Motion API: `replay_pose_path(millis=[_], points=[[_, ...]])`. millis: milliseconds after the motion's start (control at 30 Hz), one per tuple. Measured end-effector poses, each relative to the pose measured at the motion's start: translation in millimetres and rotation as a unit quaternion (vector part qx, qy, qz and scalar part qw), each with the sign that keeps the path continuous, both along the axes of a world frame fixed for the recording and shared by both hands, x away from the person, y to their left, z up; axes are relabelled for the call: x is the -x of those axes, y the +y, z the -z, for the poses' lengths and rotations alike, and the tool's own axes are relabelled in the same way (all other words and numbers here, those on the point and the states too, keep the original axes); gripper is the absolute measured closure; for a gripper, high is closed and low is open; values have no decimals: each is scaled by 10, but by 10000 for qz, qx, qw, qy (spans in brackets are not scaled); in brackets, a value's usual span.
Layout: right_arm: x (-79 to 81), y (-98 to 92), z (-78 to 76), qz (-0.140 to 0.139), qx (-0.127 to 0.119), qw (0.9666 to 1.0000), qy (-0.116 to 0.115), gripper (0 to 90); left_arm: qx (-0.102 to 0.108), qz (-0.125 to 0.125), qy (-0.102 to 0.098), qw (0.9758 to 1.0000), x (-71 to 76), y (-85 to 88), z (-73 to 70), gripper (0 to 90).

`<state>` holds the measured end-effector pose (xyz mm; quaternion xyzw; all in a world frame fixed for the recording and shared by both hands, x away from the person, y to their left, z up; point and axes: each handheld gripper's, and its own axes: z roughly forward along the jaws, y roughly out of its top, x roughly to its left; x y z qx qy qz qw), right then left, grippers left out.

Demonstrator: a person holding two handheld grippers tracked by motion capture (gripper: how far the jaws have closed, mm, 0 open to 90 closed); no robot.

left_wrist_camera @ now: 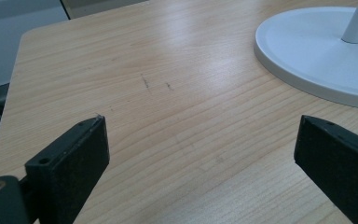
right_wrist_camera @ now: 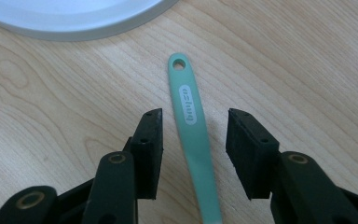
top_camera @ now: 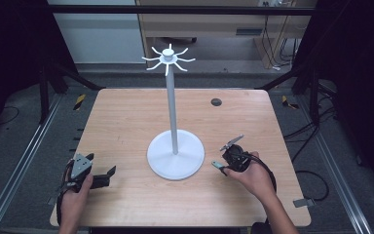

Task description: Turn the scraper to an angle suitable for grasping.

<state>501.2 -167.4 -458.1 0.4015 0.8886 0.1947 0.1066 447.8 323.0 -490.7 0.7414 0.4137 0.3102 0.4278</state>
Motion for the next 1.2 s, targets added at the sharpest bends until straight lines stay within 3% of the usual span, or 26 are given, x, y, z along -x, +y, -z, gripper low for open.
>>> replay_pose_path(millis=[333,467,600,833,1200], points=[[-26,12,-7,-62,72,9999,37,553,3,-35,-8,10000,0,23,-1,28],[-61,9,-45,-103,74,9999,49,494,9,-14,5,10000,-7,11,4,28],[-72,41,-53,-248,219,9994,76,530,-20,13,-5,10000,5,-9,0,28],[-91,67,-49,-258,356,9989,153,577,-58,-61,-42,10000,17,21,-8,28],[-137,88,-57,-383,485,9977,284,628,78,-219,-72,9997,31,109,-29,29]])
